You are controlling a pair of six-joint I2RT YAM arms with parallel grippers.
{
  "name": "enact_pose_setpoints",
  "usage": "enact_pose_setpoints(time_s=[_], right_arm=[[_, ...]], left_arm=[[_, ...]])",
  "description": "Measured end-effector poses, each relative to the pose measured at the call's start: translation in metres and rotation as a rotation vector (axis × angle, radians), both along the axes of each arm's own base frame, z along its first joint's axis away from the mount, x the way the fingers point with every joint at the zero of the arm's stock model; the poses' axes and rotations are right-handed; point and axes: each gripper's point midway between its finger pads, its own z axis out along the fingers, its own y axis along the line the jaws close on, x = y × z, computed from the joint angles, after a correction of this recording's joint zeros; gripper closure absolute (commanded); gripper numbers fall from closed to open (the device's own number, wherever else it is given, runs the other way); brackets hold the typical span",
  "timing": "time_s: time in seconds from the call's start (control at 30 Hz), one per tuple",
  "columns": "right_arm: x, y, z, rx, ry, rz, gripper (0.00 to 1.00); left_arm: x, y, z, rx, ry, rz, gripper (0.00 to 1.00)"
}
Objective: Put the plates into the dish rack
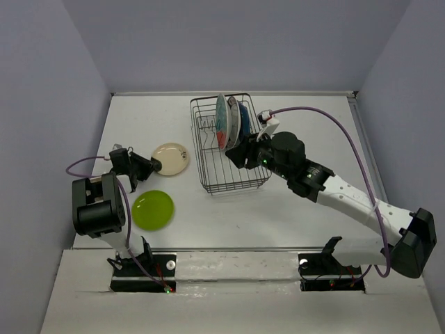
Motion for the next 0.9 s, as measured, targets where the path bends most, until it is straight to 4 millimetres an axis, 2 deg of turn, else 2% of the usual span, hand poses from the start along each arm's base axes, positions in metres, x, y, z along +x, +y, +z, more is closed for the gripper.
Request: enact_pose_setpoints(time_s=[0.1,0.3,0.4,0.43,0.5,0.6,0.7,0.8,0.87,0.9], right_arm=[[0.000,0.002,-0.003,-0.005,0.006,0.006,0.49],[-0.002,0.008,-0.010,-0.016,0.019,0.026,0.45],[-0.002,0.013,-0.016,-0.030,0.030,0.045,0.40],[-0.002,0.016,-0.019,-0.039,0.033,0.058,0.35],[-0.002,0.022,-0.022,-0.051,0.037,0.084,0.28],[-0.003,0.034,-0.024,-0.075,0.044,0.135,0.19],[-0.002,0.049,-0.023,-0.091,0.048,0.189,0.12],[-0.003,0.059,-0.019,-0.090,0.050,0.233,0.10],[-0.002,0.068,-0.010,-0.076,0.041,0.264,0.09],[-0.001,0.072,-0.007,-0.070,0.037,0.274,0.07]], left_arm=[[-0.002,-0.004,-0.003,-0.006,0.013,-0.007,0.94],[-0.001,-0.004,0.005,-0.011,-0.009,-0.004,0.94],[-0.003,-0.003,0.021,-0.009,-0.047,0.004,0.94],[-0.004,-0.002,0.031,-0.005,-0.069,0.008,0.94],[-0.003,-0.001,0.057,0.012,-0.140,0.015,0.94],[-0.003,0.000,0.113,0.050,-0.296,0.016,0.94],[-0.014,-0.006,0.173,0.105,-0.467,0.001,0.94],[-0.033,-0.025,0.224,0.181,-0.621,-0.047,0.94],[-0.045,-0.042,0.246,0.214,-0.693,-0.106,0.94],[-0.049,-0.050,0.251,0.218,-0.709,-0.133,0.94]])
